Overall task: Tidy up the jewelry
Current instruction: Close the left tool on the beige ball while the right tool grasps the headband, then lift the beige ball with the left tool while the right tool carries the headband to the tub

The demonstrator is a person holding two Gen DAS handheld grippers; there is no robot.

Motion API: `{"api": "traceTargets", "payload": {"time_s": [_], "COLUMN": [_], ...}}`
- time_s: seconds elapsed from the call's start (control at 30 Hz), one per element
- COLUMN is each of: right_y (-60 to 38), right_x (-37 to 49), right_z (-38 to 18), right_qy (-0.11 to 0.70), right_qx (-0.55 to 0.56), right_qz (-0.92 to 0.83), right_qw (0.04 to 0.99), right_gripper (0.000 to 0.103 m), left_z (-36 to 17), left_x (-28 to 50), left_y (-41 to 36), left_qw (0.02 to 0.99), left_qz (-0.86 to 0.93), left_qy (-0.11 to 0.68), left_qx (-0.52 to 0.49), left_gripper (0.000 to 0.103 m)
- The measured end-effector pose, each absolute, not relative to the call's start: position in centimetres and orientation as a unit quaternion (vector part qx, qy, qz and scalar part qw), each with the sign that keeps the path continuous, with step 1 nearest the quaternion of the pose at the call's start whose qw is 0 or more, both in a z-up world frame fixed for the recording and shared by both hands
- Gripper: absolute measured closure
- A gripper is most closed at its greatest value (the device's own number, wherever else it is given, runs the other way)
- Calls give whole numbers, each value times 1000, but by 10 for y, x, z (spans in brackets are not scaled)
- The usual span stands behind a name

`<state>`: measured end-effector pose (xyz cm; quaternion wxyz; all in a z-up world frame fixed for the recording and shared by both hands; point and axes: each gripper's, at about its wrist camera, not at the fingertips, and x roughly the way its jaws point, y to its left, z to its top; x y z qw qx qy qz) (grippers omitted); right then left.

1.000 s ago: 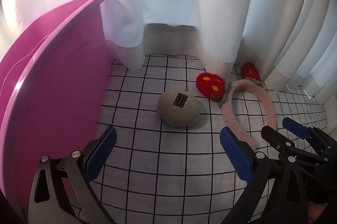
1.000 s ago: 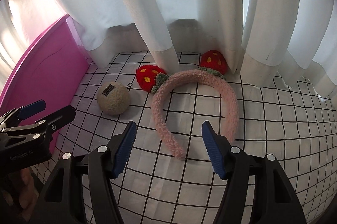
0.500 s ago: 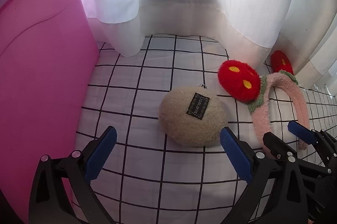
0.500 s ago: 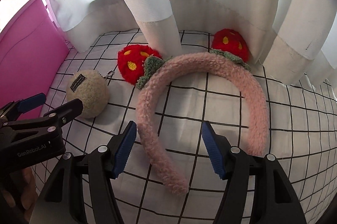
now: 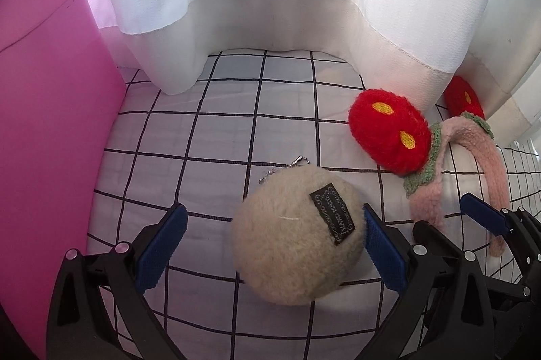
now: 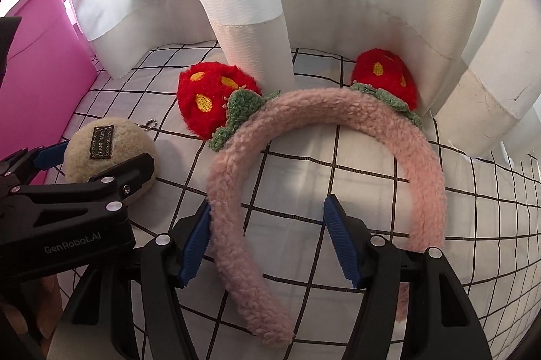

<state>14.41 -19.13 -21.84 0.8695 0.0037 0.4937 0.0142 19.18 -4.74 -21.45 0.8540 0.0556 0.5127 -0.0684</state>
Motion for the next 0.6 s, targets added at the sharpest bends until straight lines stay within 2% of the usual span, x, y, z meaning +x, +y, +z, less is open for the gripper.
{"api": "traceTargets", "payload": {"time_s": [0.13, 0.2, 0.3, 0.37, 0.43, 0.47, 0.5, 0.6], "right_y": [-195, -196, -196, -196, -195, -194, -194, -197], "right_x": [143, 141, 139, 139, 140, 140, 139, 133], "right_z": [-220, -219, -216, -216, -215, -215, -215, -212], "right_qy": [488, 483, 481, 480, 480, 479, 479, 477], "right_qx": [5, 4, -1, -2, 0, 2, 5, 13], "right_qz": [19, 15, 14, 15, 18, 19, 20, 22], "right_qw": [873, 875, 877, 877, 877, 877, 878, 879], "right_gripper": [47, 66, 81, 88, 91, 91, 91, 92], "left_z": [-224, -224, -224, -221, -218, -216, -215, -213], "left_x": [203, 206, 207, 204, 201, 197, 196, 189], "left_y": [-41, -39, -38, -37, -40, -42, -45, -48], "left_qw": [851, 853, 855, 859, 861, 862, 861, 860], "left_qz": [-51, -48, -51, -53, -65, -71, -73, -74], "left_qy": [520, 518, 514, 507, 501, 499, 500, 501], "left_qx": [46, 45, 45, 45, 51, 55, 60, 63], "left_gripper": [5, 5, 8, 17, 40, 47, 53, 59]}}
